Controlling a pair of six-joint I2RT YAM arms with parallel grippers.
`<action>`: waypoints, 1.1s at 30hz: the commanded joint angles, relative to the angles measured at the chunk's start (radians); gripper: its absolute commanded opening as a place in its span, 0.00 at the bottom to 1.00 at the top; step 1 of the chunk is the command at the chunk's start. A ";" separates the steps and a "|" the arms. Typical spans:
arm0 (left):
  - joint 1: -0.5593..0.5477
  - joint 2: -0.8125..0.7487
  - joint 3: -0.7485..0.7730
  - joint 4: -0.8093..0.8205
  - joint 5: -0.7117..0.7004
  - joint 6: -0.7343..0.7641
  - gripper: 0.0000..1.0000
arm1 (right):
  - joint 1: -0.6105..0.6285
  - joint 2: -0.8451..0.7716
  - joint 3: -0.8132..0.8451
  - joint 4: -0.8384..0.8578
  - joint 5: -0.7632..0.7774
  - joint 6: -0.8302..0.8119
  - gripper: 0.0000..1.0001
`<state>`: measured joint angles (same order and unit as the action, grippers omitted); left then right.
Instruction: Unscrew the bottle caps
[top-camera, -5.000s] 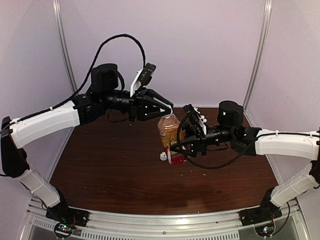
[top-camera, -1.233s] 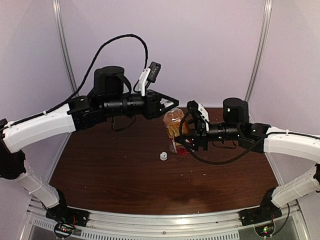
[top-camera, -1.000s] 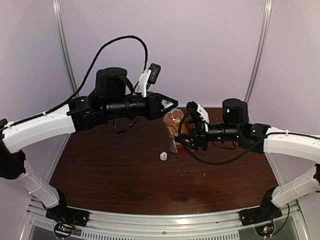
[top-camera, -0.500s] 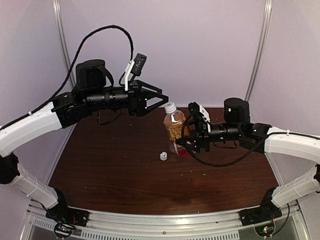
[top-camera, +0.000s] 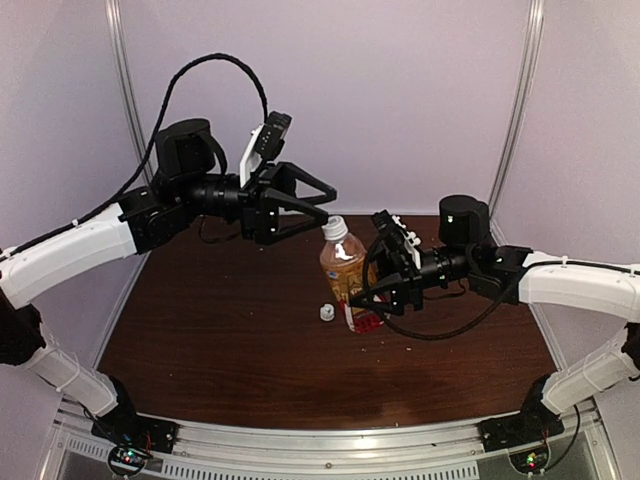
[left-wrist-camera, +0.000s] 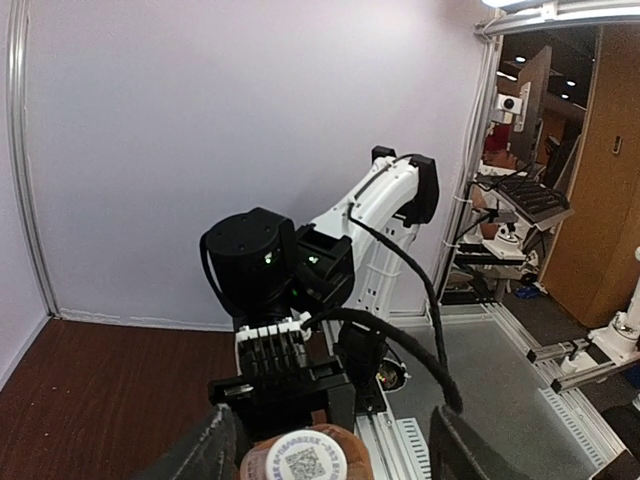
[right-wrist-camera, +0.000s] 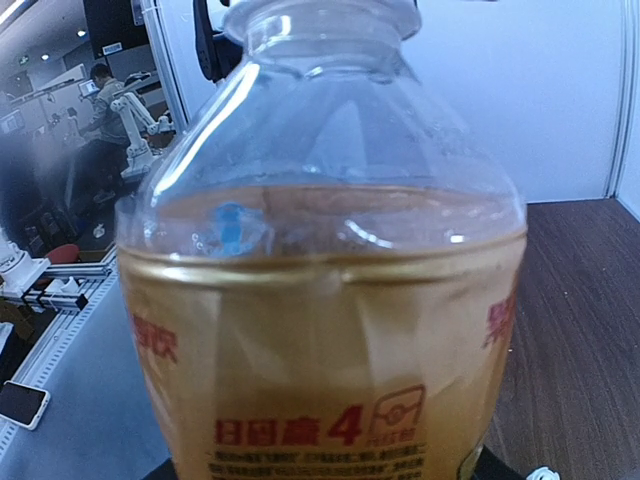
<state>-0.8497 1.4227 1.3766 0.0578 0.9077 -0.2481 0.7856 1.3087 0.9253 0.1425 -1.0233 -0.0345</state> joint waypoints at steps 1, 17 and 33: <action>0.001 0.038 0.023 0.087 0.101 0.018 0.67 | -0.002 0.016 0.033 0.078 -0.086 0.048 0.37; -0.002 0.082 -0.016 0.150 0.124 -0.028 0.41 | -0.003 0.027 0.030 0.088 -0.082 0.075 0.37; -0.002 0.062 -0.055 0.160 0.093 -0.045 0.23 | -0.002 0.013 0.026 0.049 -0.027 0.049 0.37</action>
<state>-0.8497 1.5036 1.3350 0.1726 1.0058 -0.2672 0.7856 1.3308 0.9291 0.1940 -1.0901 0.0345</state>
